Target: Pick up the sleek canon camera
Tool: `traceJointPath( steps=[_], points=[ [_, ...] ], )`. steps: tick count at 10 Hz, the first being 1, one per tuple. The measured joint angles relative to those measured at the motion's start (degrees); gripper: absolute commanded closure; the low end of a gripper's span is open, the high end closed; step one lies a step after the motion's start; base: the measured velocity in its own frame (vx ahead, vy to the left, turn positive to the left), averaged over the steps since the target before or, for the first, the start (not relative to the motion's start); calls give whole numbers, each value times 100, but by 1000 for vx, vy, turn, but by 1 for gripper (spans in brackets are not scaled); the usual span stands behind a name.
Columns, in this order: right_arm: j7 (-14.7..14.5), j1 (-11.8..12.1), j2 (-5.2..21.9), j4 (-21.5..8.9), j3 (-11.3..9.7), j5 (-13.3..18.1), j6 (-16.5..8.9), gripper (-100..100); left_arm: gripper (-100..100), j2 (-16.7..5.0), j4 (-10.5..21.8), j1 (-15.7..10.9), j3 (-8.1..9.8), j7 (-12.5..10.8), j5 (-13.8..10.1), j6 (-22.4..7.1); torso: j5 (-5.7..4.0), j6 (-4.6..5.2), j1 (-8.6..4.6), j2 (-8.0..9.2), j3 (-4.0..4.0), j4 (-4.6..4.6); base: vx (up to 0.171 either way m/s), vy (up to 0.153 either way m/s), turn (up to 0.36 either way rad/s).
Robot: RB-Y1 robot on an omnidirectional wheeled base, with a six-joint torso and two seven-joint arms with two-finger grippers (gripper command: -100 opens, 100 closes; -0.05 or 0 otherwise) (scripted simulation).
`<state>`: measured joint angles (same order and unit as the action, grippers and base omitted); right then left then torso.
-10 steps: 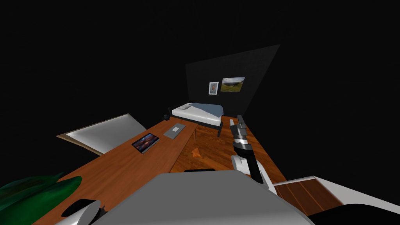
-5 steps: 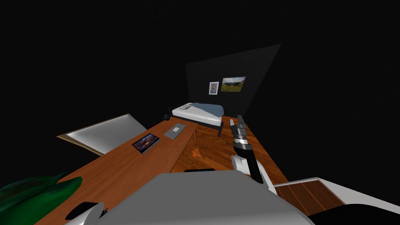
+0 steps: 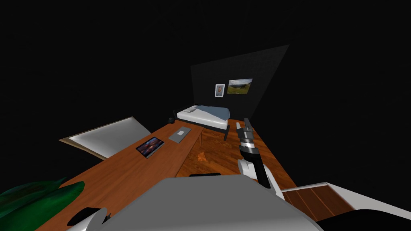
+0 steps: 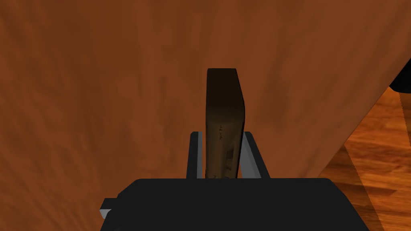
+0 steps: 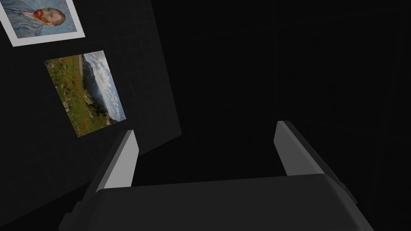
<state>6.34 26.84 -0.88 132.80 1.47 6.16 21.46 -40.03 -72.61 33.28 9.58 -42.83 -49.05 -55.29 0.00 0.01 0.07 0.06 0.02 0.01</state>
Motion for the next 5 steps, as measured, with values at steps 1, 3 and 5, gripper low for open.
traceJointPath(
  steps=[1, 3, 5],
  points=[
    [0, 0, 0, 0, 0, 0, 0, 0, 100, 0, 0, 0, 0, 0, 0, 0, 0, 0, 0, 0, 0, 0, -5, -19, -7],
    [0, 0, 0, 0, 0, 0, 0, 0, 100, -136, -216, 105, 43, -88, -79, -105, -6, 0, -13, 5, 3, 1, -19, -28, -7],
    [0, 0, 0, 0, 0, 0, 0, 0, 0, -211, -335, 147, 59, -160, -114, -185, -2, -2, -8, 5, 3, 1, -4, -5, -1]
  ],
)
